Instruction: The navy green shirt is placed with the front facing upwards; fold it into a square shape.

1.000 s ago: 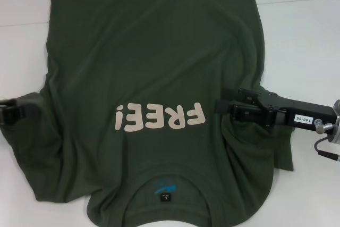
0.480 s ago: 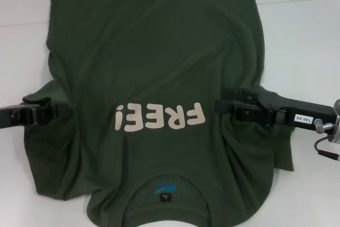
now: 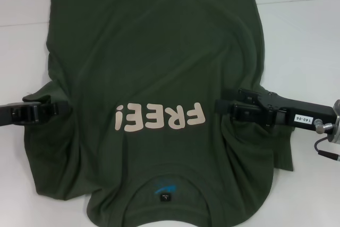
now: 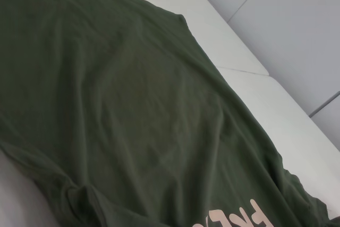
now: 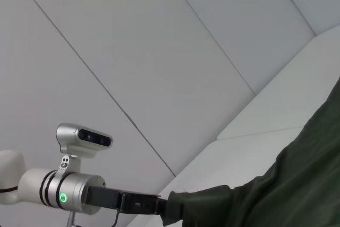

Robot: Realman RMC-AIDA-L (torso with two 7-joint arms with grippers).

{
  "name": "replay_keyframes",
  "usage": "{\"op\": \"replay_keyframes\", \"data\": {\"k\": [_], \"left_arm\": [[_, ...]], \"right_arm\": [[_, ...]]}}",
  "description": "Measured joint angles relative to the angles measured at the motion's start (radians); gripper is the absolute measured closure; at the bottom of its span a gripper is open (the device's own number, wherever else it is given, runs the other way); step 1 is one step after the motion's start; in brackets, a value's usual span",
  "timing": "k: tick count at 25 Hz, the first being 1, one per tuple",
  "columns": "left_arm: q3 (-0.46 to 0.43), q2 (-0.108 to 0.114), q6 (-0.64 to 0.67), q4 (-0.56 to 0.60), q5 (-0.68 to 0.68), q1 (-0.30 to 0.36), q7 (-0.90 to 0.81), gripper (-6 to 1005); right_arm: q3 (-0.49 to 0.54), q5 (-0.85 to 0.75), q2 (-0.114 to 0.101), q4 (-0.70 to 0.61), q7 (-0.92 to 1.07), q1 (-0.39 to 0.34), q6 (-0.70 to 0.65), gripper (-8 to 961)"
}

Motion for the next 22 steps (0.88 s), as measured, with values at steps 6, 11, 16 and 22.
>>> {"op": "replay_keyframes", "data": {"k": [6, 11, 16, 22], "left_arm": [[0.000, -0.001, -0.001, 0.001, -0.004, -0.001, 0.001, 908], [0.006, -0.004, 0.006, 0.004, -0.004, -0.001, 0.002, 903], [0.085, -0.012, 0.011, 0.005, 0.001, -0.003, -0.001, 898], [0.127, -0.026, -0.002, 0.001, -0.003, -0.006, 0.001, 874]], "right_arm": [[0.000, 0.001, 0.000, 0.000, 0.000, 0.000, 0.001, 42], [0.000, 0.002, 0.000, 0.000, 0.001, 0.002, 0.006, 42], [0.000, 0.002, 0.000, 0.000, 0.001, 0.006, 0.009, 41], [0.000, 0.002, 0.000, 0.000, 0.002, 0.011, 0.010, 42]]}}
